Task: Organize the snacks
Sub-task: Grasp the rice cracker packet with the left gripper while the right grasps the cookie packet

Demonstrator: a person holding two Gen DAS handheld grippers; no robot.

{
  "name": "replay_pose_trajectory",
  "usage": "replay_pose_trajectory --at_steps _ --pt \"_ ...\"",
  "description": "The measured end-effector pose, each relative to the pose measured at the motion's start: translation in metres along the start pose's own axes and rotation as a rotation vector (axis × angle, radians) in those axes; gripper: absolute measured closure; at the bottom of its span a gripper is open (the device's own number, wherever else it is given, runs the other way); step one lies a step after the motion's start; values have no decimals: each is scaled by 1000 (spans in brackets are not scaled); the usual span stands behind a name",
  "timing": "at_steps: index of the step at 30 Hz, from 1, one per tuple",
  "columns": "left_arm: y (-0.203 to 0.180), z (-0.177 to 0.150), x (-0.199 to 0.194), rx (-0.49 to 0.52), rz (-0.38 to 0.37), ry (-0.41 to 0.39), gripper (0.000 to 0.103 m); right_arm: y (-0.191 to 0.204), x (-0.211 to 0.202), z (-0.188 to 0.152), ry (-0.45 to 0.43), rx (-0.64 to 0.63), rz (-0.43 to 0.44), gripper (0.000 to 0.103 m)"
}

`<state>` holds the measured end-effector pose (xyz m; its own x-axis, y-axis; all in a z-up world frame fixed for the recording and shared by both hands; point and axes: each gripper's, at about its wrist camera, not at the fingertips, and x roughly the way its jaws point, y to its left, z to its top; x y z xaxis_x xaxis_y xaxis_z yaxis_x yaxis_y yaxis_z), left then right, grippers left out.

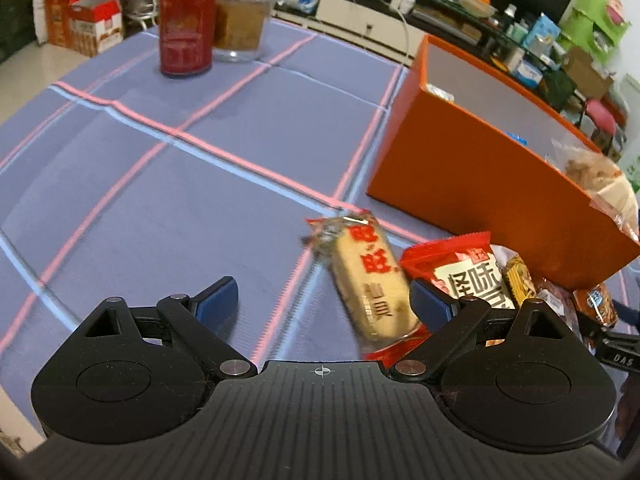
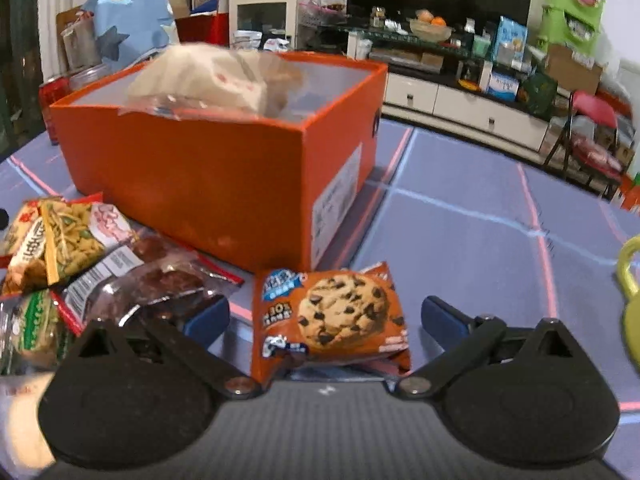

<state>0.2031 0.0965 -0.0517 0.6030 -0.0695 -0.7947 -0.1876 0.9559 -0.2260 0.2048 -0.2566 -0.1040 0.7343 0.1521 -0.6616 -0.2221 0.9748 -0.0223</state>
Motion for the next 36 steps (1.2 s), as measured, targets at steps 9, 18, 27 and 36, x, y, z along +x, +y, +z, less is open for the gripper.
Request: replay_pose_trajectory --at_steps 9,18,27,36 --pt "-24 -9 14 83 61 -29 49 1 1 -7 -24 43 16 1" --pt "-19 -6 13 148 83 -43 96 3 -1 -9 -33 51 10 1" --pt "-22 -6 14 179 84 -50 96 1 0 -8 -36 53 -6 1" --pt "-31 -11 16 233 113 -70 95 -1 3 -3 -26 69 -15 1"
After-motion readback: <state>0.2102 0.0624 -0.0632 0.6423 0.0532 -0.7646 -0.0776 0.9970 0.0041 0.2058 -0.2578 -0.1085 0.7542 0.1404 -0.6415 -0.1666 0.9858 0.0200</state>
